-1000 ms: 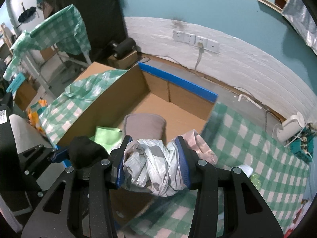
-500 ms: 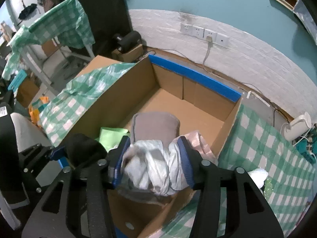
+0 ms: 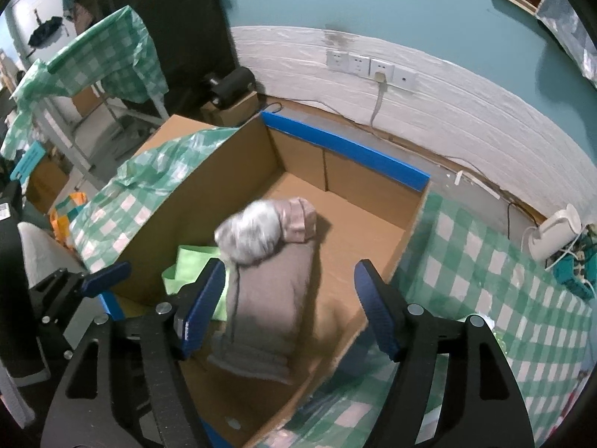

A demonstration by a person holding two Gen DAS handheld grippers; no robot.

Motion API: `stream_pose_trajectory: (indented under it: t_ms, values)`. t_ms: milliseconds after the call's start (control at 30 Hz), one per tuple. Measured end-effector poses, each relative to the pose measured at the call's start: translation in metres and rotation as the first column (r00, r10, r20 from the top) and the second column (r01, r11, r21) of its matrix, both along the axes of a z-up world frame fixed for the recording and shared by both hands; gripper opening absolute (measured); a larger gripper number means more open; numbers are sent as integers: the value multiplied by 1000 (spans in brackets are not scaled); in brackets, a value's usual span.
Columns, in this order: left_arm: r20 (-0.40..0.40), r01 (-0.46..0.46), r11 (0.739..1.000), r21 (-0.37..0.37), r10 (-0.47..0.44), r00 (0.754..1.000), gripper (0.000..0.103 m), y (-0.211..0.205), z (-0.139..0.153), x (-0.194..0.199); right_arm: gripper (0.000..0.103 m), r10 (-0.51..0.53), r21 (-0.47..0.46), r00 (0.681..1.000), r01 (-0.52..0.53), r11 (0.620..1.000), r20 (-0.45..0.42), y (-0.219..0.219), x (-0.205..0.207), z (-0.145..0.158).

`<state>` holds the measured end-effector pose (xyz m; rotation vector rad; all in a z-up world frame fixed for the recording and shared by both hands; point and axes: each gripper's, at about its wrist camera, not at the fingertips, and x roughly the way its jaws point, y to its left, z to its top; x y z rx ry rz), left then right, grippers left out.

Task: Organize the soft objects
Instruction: 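Lower white bundle into box, open right tool while left releases black item inside, then move both open tools from the box back over the remaining items on the cloth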

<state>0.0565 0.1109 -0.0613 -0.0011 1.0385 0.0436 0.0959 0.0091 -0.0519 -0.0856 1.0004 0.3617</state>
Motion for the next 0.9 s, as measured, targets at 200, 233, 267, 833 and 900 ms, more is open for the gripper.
stream_pose_trajectory:
  t_ms: [200,233,267,833,900]
  values:
    - [11,18,1000,2,-18,1000,75,-5,2,-2,73,-30,4,1000,30,1000,-1,-16,-3,2]
    - [12,19,1000,1,-19,1000,75,-6,2,-2,73,-33,5,999,33,999,-1,-18,-4,2]
    - [14,20,1000,0,-20,1000,75,-7,3,-2,73,-36,5,999,36,999,0,-21,-5,2]
    - [73,112,993,-47,-108,991,80,-44,15,-13,74,-85,8,996,85,996,0,-70,-21,0]
    - [84,121,991,-54,-117,990,80,-50,17,-14,75,-99,16,995,99,995,-1,-81,-24,-1]
